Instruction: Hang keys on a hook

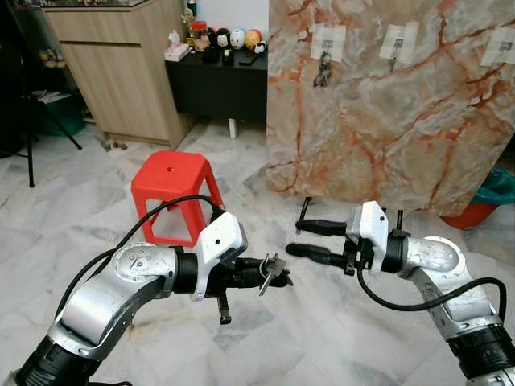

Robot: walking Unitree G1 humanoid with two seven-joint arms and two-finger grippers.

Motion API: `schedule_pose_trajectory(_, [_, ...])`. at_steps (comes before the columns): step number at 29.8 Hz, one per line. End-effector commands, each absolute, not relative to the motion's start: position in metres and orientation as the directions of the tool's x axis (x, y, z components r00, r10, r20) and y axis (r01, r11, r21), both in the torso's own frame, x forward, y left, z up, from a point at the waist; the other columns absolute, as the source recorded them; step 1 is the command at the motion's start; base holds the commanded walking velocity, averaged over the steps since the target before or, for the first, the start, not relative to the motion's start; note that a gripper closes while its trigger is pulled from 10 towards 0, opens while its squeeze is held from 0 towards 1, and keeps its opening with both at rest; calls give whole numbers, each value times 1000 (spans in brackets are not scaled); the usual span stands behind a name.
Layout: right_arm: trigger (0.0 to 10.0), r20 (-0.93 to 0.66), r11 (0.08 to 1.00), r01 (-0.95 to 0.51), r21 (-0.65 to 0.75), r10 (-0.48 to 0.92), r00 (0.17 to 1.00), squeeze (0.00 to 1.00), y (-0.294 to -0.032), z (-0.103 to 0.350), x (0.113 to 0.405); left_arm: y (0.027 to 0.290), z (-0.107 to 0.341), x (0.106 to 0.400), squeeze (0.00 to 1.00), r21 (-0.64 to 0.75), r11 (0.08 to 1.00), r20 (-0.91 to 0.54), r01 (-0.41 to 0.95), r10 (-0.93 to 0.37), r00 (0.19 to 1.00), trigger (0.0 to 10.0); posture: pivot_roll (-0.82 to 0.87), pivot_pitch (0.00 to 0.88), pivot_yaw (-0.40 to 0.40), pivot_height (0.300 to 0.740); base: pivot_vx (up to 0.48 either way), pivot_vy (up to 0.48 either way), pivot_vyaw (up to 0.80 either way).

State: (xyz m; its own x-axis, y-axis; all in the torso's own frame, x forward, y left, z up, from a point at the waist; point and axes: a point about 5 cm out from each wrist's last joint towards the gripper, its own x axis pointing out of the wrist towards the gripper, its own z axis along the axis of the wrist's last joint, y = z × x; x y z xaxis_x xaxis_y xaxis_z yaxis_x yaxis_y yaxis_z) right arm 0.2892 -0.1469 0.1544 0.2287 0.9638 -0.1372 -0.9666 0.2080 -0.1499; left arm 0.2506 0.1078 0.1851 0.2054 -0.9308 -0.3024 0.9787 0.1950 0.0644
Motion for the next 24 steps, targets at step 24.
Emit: schedule_pose_trajectory(24, [10000, -319, 26, -987, -157, 945, 76, 1000, -149, 147, 276, 99, 187, 257, 0, 106, 210, -327, 972, -916, 234, 10000, 24, 0, -2, 740, 0, 0, 0])
